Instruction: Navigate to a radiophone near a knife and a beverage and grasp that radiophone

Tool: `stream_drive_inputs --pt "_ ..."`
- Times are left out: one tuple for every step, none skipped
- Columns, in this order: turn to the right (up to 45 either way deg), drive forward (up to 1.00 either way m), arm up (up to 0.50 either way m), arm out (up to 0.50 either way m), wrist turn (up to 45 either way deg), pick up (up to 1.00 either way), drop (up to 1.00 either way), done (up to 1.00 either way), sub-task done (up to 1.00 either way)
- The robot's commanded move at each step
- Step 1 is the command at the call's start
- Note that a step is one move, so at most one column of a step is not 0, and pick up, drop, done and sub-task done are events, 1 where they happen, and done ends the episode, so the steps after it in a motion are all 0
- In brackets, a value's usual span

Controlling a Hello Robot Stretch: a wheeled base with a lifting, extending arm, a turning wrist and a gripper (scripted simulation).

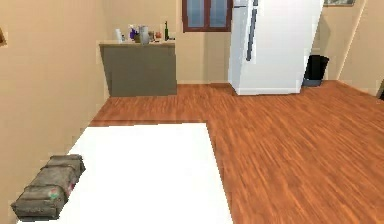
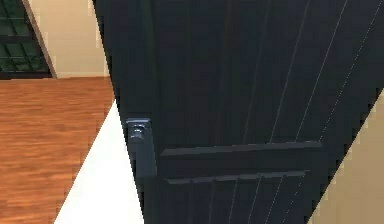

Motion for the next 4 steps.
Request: stream_drive_inputs --pt "0.0 0.45 0.0 0.0 0.0 0.0 0.0 0.0 0.0" --pt "-3.0 0.0 0.0 0.0 0.0 0.0 0.0 0.0 0.0" --pt "0.0 1.0 0.0 0.0 0.0 0.0 0.0 0.0 0.0" --pt "0.0 1.0 0.0 0.0 0.0 0.0 0.0 0.0 0.0"
